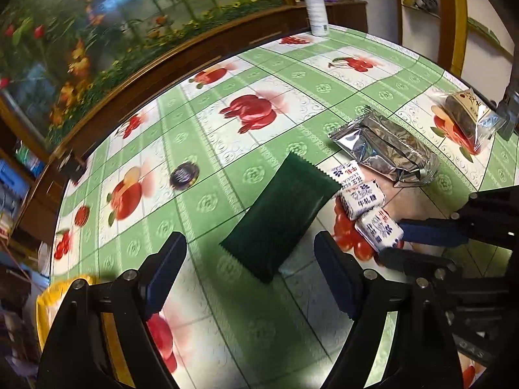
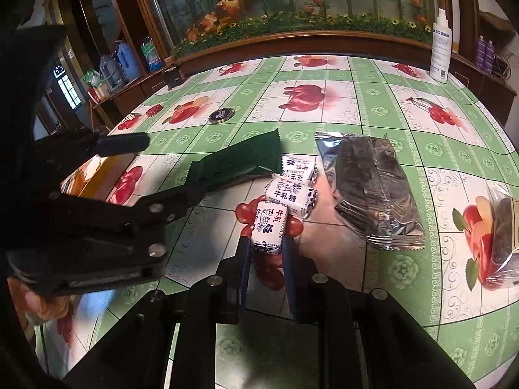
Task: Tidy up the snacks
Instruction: 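Grasp the dark green pack with left gripper while right grasps a white milk candy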
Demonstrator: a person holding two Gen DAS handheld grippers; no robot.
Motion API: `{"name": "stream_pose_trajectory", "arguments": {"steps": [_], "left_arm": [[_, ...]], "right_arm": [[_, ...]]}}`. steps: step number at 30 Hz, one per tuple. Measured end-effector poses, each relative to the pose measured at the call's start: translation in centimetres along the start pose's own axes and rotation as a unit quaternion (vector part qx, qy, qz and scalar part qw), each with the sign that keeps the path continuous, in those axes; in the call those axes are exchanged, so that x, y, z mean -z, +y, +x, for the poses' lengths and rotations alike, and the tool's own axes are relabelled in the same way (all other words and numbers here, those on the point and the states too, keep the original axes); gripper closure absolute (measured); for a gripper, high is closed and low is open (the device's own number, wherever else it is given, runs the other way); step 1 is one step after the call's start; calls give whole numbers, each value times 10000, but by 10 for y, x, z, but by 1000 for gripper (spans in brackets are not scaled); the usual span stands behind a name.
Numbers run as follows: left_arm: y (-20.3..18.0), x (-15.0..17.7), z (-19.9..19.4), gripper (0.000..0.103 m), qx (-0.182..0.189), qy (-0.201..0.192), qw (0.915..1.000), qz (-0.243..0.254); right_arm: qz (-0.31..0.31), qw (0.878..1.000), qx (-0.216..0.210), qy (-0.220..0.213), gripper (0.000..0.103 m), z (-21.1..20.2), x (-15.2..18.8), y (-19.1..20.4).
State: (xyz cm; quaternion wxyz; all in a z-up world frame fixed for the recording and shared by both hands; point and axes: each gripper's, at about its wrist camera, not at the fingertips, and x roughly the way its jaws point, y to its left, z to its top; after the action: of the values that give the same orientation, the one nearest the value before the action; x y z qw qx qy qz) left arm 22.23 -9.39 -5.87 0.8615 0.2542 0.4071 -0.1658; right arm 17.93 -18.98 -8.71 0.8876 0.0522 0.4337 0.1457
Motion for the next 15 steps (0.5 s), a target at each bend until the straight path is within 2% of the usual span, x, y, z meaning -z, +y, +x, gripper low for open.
{"name": "stream_pose_trajectory", "arguments": {"steps": [4, 5, 8, 10, 11, 12, 13, 15], "left_arm": [[-10, -6, 16, 22, 176, 116, 9994, 290], [-11, -6, 18, 21, 150, 64, 9995, 288], [-6, -11, 23, 21, 383, 53, 9992, 70], [-3, -11, 25, 39, 535, 38, 9985, -141], [-2, -10, 24, 55, 716, 16, 9971, -252], [-2, -8, 23, 63, 722, -14, 9969, -300], [-4, -6, 22, 65, 703, -17, 9970, -320], [-6, -1, 15, 77, 717, -101, 9968, -352]], "right_arm": [[94, 9999, -40, 10, 83, -5, 2, -7], [133, 9999, -46, 6, 83, -6, 2, -9], [259, 9996, -124, -6, 83, -9, 6, -16], [270, 9996, -112, -18, 83, -10, 6, -17], [272, 9996, -102, -30, 83, -10, 6, -17], [275, 9996, -102, -37, 83, -10, 6, -17], [277, 9996, -104, -43, 83, -11, 7, -17], [287, 9995, -109, -48, 83, -10, 6, -17]]}}
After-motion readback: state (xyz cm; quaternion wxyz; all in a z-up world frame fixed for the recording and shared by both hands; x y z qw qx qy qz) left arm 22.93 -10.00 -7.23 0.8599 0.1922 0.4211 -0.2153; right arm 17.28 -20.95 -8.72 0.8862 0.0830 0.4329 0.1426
